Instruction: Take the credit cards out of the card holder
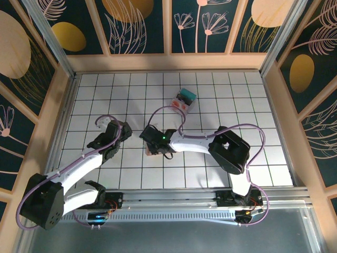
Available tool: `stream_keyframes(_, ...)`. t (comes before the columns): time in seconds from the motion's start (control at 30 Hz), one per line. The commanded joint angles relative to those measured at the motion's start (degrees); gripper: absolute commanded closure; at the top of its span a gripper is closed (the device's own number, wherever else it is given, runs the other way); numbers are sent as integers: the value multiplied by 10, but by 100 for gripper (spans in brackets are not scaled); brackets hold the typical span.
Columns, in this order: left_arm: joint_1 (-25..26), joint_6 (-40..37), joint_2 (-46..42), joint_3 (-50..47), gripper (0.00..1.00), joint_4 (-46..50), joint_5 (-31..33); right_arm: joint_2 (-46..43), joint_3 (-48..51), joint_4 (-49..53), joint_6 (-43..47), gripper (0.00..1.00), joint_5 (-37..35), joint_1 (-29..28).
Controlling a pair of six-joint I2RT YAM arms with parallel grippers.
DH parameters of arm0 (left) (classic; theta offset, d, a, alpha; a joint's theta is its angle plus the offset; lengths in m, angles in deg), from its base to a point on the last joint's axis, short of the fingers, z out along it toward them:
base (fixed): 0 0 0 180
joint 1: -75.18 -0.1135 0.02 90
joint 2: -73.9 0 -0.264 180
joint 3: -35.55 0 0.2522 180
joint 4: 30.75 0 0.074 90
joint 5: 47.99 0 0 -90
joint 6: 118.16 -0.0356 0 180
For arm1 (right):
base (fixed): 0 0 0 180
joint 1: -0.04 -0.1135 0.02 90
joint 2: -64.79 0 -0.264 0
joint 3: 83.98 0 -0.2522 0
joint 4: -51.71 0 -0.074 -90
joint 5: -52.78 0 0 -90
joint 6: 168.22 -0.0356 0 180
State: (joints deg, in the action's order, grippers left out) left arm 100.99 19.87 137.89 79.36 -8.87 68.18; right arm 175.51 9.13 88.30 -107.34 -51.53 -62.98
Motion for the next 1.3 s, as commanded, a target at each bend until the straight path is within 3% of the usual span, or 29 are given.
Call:
stream_keyframes(0.0,-4,-10,0,16,1,12,13,-29,9,22,-17,63,-41,10)
stream_keyframes(0.37,-4,-23,9,30,1,21,15,-66,49,27,-36,62,-67,30)
stream_keyframes(0.53,0,-83,6,34,1,-9,-40,-88,89,9,-47,62,-54,49)
stream_keyframes(0.73,69,-100,27,65,1,13,7,-111,130,2,-58,62,-56,70)
stream_keyframes(0.87,113,-68,49,63,1,8,13,-123,167,-36,-42,62,-36,90)
stream_keyframes(1.03,145,-27,48,36,1,-13,9,-120,201,-93,-20,64,15,127)
stream_keyframes(1.27,153,-11,84,28,1,-9,2,-124,165,-75,6,64,11,137)
